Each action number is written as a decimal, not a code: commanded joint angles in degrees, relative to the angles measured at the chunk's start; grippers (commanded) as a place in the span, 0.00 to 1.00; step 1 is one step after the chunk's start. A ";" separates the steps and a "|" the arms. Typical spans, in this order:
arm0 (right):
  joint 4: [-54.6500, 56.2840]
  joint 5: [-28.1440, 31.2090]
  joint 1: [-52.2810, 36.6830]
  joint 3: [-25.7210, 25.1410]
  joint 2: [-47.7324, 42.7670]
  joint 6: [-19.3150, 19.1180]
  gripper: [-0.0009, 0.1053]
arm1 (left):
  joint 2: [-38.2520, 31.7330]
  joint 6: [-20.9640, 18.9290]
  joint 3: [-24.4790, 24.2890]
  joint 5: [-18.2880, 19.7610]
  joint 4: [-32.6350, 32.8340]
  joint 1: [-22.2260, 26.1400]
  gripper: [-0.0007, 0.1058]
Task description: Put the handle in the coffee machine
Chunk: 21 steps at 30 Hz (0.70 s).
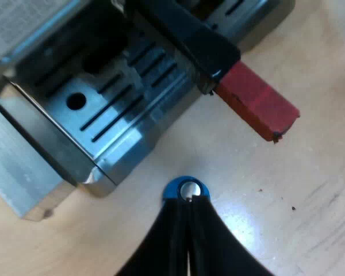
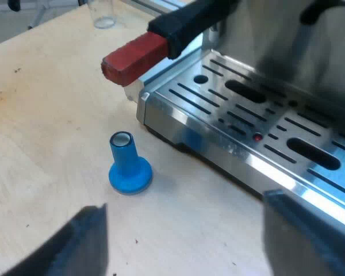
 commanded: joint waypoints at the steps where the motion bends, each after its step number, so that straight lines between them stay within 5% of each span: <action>1: 3.09 -0.07 0.00 -2.79 0.29 0.17 0.67 | -2.77 0.30 -0.44 0.25 1.06 0.98 0.15; 4: 6.97 -0.22 0.00 -6.44 1.24 0.17 0.68 | -5.73 0.30 -0.44 0.25 2.84 3.45 0.52; 7: 8.90 -0.22 0.00 -8.64 1.97 0.17 0.68 | -7.20 0.30 -0.44 0.53 3.03 5.89 0.77; 14: 14.38 -1.54 -1.60 -13.25 3.64 0.17 0.68 | -10.60 0.30 -0.44 4.23 3.03 10.57 0.80; 21: 16.70 -6.37 -13.67 -17.07 5.70 0.17 0.68 | -14.08 -0.12 -0.44 4.56 3.03 14.17 0.80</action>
